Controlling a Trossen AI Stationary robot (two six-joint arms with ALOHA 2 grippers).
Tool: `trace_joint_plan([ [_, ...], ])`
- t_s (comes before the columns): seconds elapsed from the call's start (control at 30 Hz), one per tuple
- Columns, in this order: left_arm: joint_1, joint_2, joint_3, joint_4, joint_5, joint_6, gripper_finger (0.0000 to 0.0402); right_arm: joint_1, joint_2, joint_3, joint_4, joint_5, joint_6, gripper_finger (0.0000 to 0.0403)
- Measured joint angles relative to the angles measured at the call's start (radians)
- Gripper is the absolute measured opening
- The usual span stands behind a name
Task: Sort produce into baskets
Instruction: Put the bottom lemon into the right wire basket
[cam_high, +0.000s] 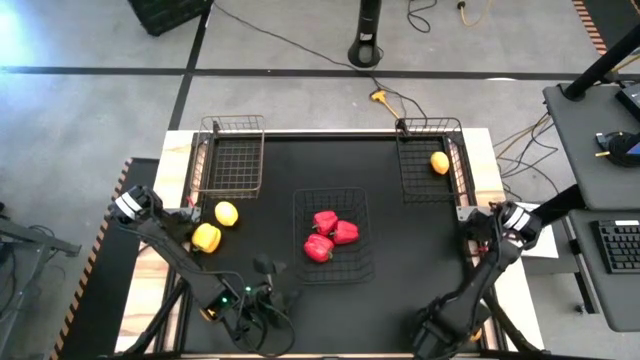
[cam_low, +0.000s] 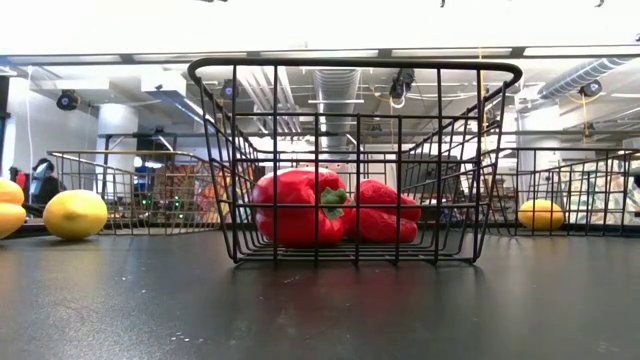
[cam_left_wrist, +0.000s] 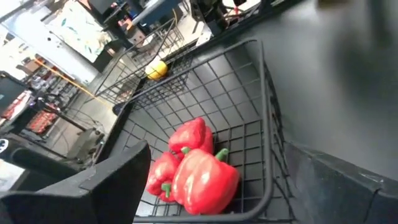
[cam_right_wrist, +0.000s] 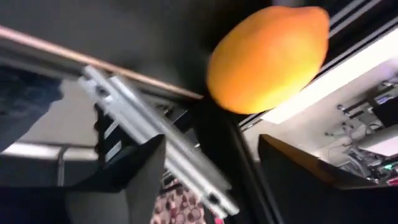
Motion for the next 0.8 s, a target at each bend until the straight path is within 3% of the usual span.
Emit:
trace_joint_plan([
  [0.2, -0.027, 0.0, 0.002, -0.002, 0.008, -0.027, 0.035, 0.042, 0.014, -0.014, -0.12, 0.008, 0.009, 0.0321],
  [0.33, -0.042, 0.0, 0.002, -0.002, 0.01, -0.043, 0.035, 0.039, 0.016, -0.057, -0.056, 0.04, -0.014, 0.0351],
  [0.63, -0.052, 0.0, 0.002, -0.002, 0.01, -0.055, 0.035, 0.045, 0.016, -0.18, 0.079, -0.018, 0.018, 0.0348],
  [0.8, -0.052, 0.0, 0.002, -0.002, 0.009, -0.055, 0.035, 0.035, 0.014, -0.229, 0.297, -0.012, 0.066, 0.0337],
])
